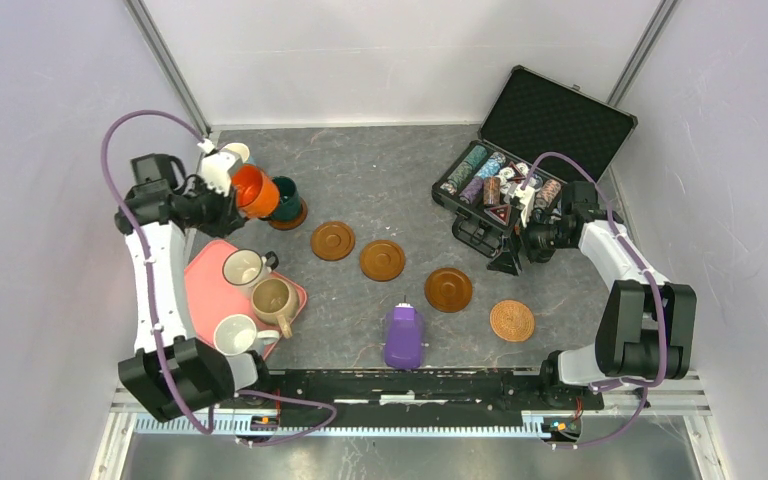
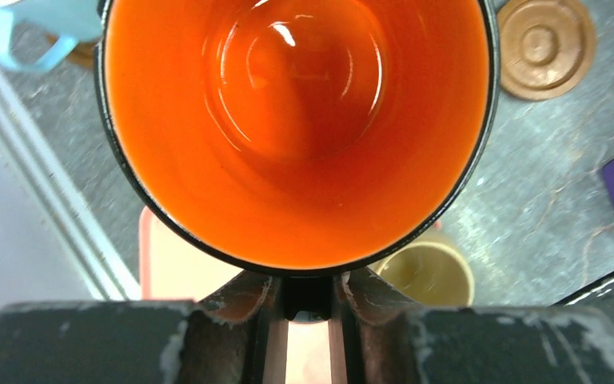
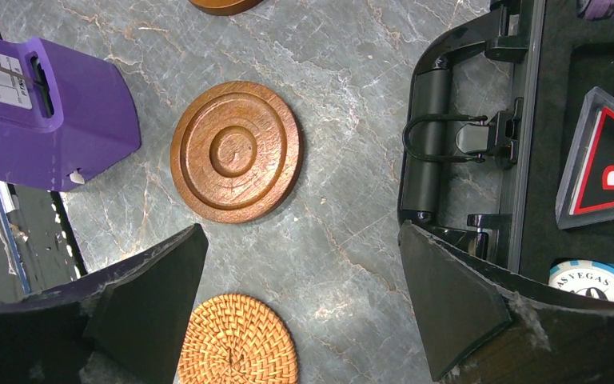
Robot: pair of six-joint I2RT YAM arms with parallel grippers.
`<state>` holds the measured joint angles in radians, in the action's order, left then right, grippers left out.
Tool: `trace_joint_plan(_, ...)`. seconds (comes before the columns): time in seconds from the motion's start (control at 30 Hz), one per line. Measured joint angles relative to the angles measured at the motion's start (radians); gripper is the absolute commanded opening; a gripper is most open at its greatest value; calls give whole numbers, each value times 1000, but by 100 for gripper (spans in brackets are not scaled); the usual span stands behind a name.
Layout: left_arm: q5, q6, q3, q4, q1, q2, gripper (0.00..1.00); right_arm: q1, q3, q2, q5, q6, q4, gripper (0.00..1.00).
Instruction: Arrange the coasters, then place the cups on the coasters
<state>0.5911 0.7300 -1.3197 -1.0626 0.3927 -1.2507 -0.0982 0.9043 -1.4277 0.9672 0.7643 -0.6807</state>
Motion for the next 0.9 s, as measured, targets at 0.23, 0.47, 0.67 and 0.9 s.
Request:
trace_joint_plan(0.23, -167, -248, 97, 168, -288, 21, 2, 0, -3, 0, -1, 0, 3, 98)
trace_joint_plan(0.47, -288, -319, 226, 222, -506, -5, 2, 0, -4, 0, -4, 0, 4, 98)
trace_joint_plan(0.67, -328, -329, 268, 271, -537, -90, 2, 0, -4, 0, -8, 0, 6, 98)
trace_joint_plan(0.9, -356, -354, 285, 334, -566, -161, 2, 0, -13, 0, -23, 0, 8, 98)
